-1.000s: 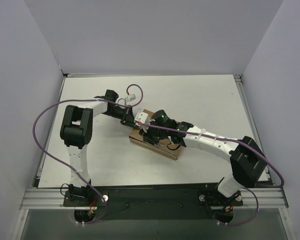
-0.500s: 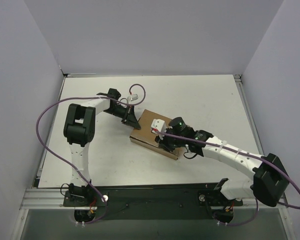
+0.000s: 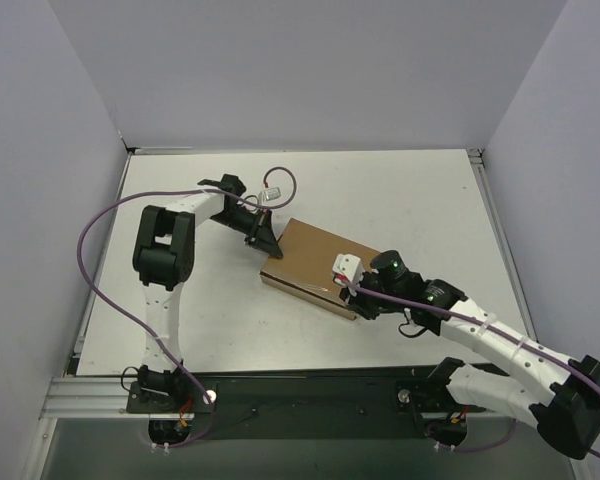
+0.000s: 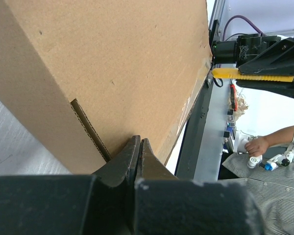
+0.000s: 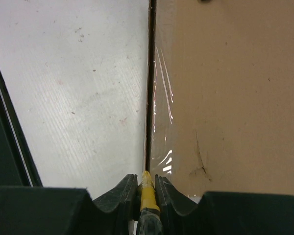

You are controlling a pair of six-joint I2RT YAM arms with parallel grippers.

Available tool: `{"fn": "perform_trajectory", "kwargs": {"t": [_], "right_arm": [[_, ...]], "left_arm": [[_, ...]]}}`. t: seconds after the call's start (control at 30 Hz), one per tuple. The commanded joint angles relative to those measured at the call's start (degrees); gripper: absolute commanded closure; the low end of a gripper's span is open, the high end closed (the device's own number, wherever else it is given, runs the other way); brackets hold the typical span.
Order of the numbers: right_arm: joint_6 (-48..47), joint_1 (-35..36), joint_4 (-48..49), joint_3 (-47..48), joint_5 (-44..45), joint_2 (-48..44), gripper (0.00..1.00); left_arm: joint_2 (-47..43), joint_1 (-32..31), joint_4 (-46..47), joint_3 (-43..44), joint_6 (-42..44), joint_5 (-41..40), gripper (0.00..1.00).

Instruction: Unpack the express box

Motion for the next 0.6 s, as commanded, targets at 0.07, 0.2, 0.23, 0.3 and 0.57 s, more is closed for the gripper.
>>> {"fn": "perform_trajectory", "kwargs": {"t": [0.07,0.2,0.23,0.3,0.57], "right_arm": [[-2.63,-1.01,-11.39,-3.08,0.13,-5.85,1.0],[-2.45,-1.36,-14.2,-3.17,1.45,-8.75,1.0],[-2.45,-1.37,-15.16,-2.48,2.24,-9.11,1.0],[-3.07,-2.24,-17.19,-2.47,2.68,-10.68,1.0],[-2.98,-4.26,-18.42,-1.24,5.49,-12.8,1.0]], "left_arm": [[4.28,-0.29,3.5,-0.78,7.89,-15.99,1.0],[4.01,-1.16,3.51,-1.4,8.5,-16.69,1.0],[3.92,-1.51,3.24,-1.48,8.85,-16.87,1.0],[3.92,-2.04,3.07,-1.49,9.38,-17.57,1.0],[3.57,-3.45,2.8,-1.49,10.08,-18.81,1.0]]}}
